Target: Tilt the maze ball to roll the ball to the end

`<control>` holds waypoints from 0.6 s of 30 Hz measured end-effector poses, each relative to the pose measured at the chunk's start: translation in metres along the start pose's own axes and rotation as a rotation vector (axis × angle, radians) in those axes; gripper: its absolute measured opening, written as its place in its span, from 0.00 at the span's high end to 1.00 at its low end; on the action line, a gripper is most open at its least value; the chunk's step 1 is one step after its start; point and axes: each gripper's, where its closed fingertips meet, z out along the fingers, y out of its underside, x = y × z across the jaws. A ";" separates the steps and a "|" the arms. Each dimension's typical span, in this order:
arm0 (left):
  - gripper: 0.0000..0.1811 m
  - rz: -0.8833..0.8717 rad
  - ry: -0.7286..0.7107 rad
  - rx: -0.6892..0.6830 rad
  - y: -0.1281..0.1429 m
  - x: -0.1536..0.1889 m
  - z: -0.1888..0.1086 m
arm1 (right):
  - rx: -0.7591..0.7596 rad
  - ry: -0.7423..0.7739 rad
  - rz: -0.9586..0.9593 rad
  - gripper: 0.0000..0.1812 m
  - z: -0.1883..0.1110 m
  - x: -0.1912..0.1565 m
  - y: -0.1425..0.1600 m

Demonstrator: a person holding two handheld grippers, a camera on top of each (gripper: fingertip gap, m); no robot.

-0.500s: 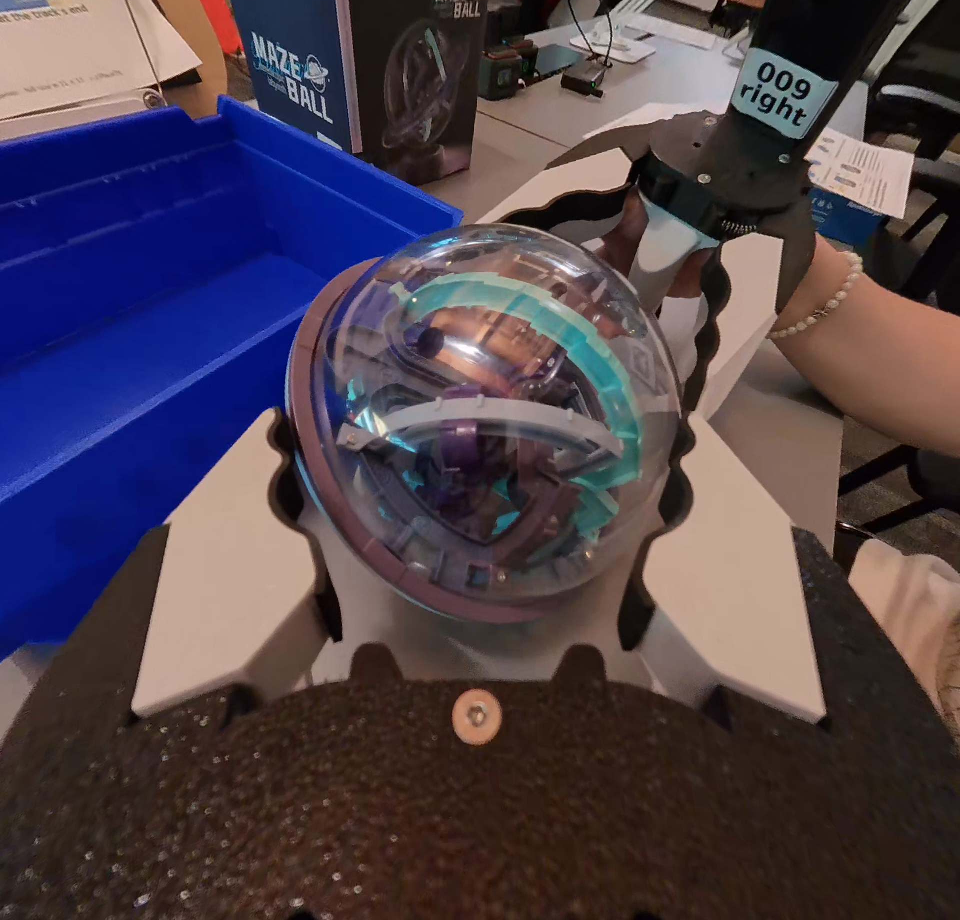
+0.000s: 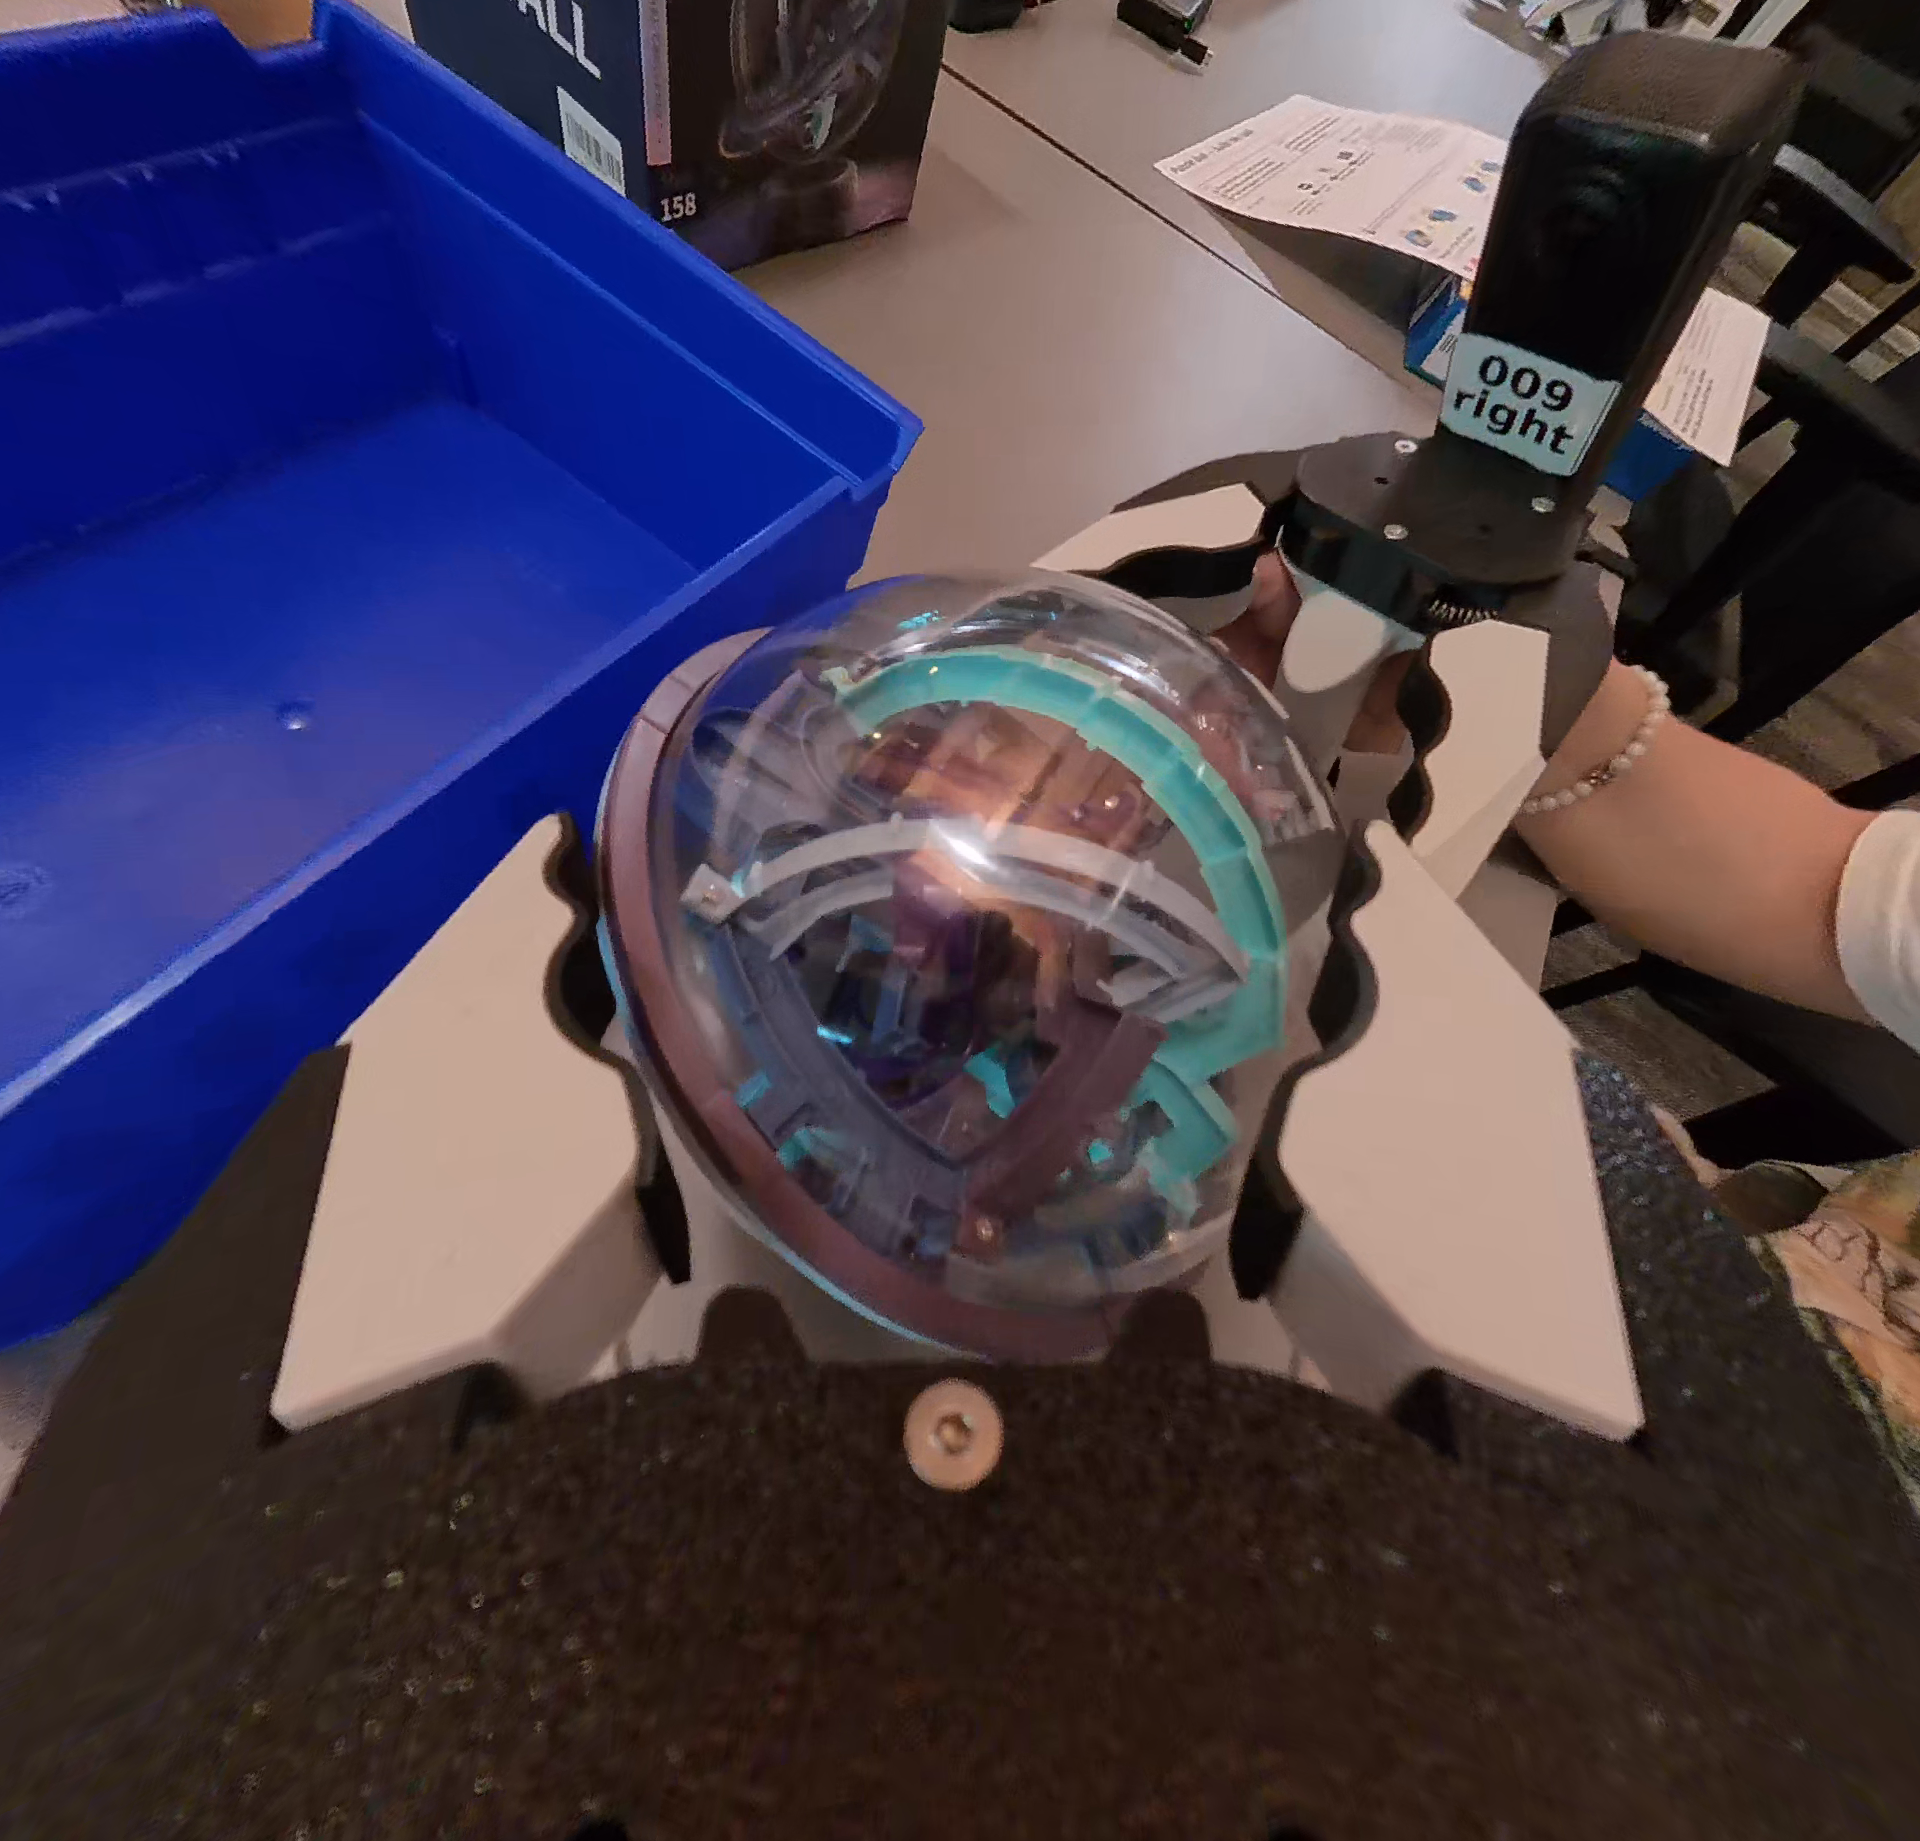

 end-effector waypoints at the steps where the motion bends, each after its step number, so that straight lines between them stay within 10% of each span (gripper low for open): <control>1: 0.25 -0.006 0.003 -0.001 0.000 0.000 0.001 | 0.012 0.001 0.005 0.28 -0.001 0.001 0.000; 18: 0.26 -0.161 -0.003 0.047 0.013 0.004 -0.007 | 0.161 -0.004 -0.235 0.36 -0.011 -0.011 -0.018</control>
